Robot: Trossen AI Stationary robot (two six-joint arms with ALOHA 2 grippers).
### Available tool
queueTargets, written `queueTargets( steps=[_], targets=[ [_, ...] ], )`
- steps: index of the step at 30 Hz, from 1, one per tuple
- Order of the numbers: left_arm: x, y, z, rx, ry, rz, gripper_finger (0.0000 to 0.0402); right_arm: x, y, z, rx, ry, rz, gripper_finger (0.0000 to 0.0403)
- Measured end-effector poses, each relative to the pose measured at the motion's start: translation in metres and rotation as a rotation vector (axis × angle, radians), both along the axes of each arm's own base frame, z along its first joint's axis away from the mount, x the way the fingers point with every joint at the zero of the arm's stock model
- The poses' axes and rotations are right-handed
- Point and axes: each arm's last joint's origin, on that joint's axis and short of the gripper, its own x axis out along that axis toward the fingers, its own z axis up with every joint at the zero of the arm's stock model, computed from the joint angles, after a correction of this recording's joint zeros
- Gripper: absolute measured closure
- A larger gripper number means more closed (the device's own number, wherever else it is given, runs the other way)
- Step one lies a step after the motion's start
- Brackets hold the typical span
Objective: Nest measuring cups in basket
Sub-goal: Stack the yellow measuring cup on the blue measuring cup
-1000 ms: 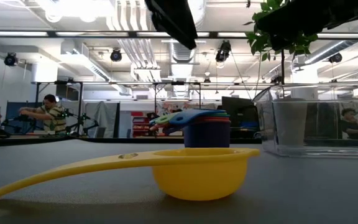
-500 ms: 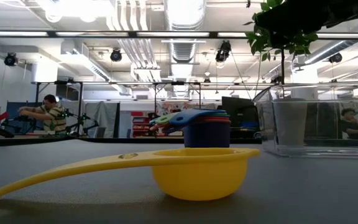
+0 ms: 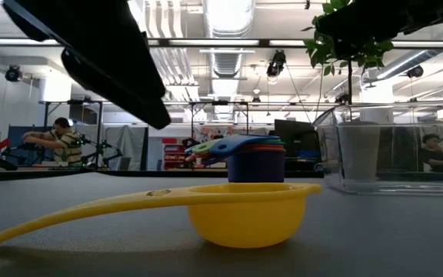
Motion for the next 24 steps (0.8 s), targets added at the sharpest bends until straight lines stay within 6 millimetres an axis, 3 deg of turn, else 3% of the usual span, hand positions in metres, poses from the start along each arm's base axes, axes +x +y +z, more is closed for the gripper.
queueTargets(
  steps=[13, 24],
  targets=[
    [0.013, -0.024, -0.023, -0.018, 0.061, -0.033, 0.0070, 0.000, 0.000, 0.000, 0.008, -0.002, -0.001, 0.0394],
    [0.016, -0.029, -0.043, 0.045, 0.194, -0.042, 0.0075, 0.000, 0.000, 0.000, 0.008, -0.003, -0.002, 0.0394]
  ],
)
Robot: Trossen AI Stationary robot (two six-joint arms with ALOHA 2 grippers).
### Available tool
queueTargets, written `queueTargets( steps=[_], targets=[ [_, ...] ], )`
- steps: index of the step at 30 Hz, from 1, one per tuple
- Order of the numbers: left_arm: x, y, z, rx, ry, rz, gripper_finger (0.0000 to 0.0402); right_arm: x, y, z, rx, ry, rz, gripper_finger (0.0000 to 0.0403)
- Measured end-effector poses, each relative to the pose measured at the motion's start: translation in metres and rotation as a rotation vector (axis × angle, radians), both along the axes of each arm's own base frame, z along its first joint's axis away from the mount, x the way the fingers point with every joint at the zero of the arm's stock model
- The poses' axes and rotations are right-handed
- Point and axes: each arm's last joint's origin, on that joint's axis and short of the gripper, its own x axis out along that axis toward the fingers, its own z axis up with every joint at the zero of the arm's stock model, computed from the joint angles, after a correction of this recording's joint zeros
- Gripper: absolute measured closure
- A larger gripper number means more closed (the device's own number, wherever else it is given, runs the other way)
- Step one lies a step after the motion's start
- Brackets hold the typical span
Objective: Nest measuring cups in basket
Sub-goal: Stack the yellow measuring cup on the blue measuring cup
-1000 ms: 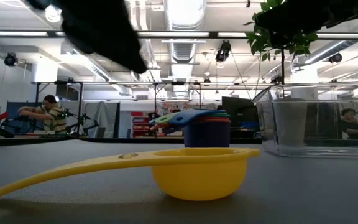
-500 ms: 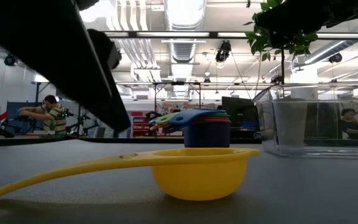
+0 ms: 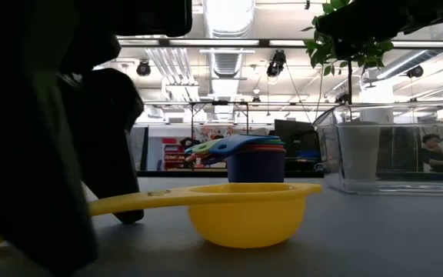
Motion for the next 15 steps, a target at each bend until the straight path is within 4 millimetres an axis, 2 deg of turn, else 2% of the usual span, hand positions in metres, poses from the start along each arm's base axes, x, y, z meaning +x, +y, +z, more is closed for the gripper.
queueTargets(
  steps=[5, 8, 13, 15],
  targets=[
    [0.000, 0.007, -0.003, 0.019, 0.052, 0.069, 0.0112, 0.000, 0.000, 0.000, 0.000, 0.000, 0.000, 0.0394],
    [0.000, 0.009, -0.002, 0.030, 0.048, 0.071, 0.0165, 0.000, 0.000, 0.000, 0.000, 0.000, 0.000, 0.0394],
    [-0.001, 0.011, 0.002, 0.053, 0.051, 0.032, 0.0290, 0.000, 0.000, 0.000, 0.000, 0.000, 0.000, 0.0394],
    [0.000, 0.014, 0.003, 0.060, 0.053, 0.027, 0.0287, 0.000, 0.000, 0.000, 0.000, -0.001, 0.000, 0.0394]
  ],
)
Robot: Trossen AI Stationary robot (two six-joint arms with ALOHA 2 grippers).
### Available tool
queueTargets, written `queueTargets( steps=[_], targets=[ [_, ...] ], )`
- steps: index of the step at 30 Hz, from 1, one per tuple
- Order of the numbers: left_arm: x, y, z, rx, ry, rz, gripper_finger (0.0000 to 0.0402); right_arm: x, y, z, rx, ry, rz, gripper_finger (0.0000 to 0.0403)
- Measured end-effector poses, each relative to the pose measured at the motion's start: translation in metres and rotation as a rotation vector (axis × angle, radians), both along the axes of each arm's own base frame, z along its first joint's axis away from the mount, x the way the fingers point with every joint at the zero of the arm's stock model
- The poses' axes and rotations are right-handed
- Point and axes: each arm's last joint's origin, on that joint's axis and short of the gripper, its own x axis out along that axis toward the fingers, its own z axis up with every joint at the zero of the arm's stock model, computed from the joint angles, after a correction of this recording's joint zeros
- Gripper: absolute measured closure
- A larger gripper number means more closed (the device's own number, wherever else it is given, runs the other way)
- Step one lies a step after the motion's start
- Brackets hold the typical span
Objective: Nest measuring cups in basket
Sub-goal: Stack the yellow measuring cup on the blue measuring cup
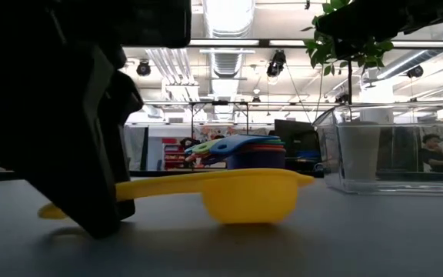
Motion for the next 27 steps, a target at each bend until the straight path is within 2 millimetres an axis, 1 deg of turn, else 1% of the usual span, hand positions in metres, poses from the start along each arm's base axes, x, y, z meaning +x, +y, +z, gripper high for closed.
queueTargets(
  steps=[2, 6, 11, 17, 23, 27],
  targets=[
    [0.001, 0.004, 0.002, 0.007, 0.001, 0.007, 0.0287, 0.000, 0.000, 0.000, 0.000, 0.000, 0.000, 0.0394],
    [0.001, 0.014, 0.010, 0.103, -0.031, 0.051, 0.0287, 0.000, 0.000, 0.000, 0.000, 0.001, 0.000, 0.0394],
    [-0.001, 0.031, 0.034, 0.213, -0.090, 0.121, 0.0287, 0.000, 0.000, 0.000, 0.000, 0.001, 0.000, 0.0394],
    [0.008, 0.063, 0.063, 0.252, -0.174, 0.213, 0.0287, 0.000, 0.000, 0.000, 0.000, 0.000, 0.000, 0.0394],
    [0.026, 0.107, 0.066, 0.279, -0.160, 0.325, 0.0287, 0.000, 0.000, 0.000, 0.000, 0.001, 0.000, 0.0394],
    [0.032, 0.129, 0.065, 0.282, -0.136, 0.370, 0.0288, 0.000, 0.000, 0.000, -0.001, 0.004, 0.001, 0.0394]
  ],
)
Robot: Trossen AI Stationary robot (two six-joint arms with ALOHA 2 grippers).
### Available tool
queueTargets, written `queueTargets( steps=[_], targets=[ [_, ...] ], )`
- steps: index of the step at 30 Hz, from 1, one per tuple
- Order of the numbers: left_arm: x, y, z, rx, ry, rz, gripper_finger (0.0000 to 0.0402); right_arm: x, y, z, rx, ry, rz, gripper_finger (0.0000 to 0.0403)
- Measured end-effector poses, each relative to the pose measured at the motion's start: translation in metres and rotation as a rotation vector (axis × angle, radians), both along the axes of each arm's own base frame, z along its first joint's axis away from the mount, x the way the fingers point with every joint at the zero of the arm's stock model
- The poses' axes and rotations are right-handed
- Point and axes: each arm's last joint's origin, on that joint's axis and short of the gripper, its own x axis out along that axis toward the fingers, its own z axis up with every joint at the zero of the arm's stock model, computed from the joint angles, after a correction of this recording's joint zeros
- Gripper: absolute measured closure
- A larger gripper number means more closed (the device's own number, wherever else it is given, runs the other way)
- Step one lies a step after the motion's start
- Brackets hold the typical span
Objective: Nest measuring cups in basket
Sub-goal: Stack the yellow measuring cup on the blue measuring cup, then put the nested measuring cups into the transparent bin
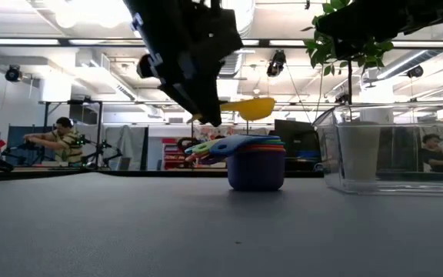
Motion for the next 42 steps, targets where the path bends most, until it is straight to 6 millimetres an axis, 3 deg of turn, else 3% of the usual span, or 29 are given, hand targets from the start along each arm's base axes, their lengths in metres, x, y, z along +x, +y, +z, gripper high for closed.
queueTargets(
  steps=[6, 13, 20, 27, 31, 38, 42],
  targets=[
    [0.004, 0.014, -0.001, -0.038, 0.016, 0.023, 0.0288, 0.000, 0.000, 0.000, -0.005, 0.000, 0.001, 0.0394],
    [0.004, 0.013, -0.002, -0.054, 0.016, 0.021, 0.0162, 0.000, 0.000, 0.000, -0.007, 0.000, 0.001, 0.0394],
    [0.004, 0.013, -0.002, -0.054, 0.014, 0.018, 0.0135, 0.000, 0.000, 0.000, -0.007, 0.000, 0.001, 0.0394],
    [0.007, 0.011, 0.007, -0.039, 0.007, -0.028, 0.0133, 0.000, 0.000, 0.000, 0.016, 0.002, -0.003, 0.0394],
    [0.000, 0.012, 0.023, 0.016, -0.009, -0.075, 0.0141, 0.000, 0.000, 0.000, 0.067, 0.007, -0.014, 0.0394],
    [-0.031, 0.023, 0.046, 0.063, -0.084, -0.065, 0.0205, 0.000, -0.003, -0.001, 0.051, 0.009, -0.096, 0.0394],
    [-0.053, 0.031, 0.041, 0.038, -0.228, -0.067, 0.0250, 0.001, -0.004, -0.001, 0.039, 0.004, -0.151, 0.0394]
  ],
)
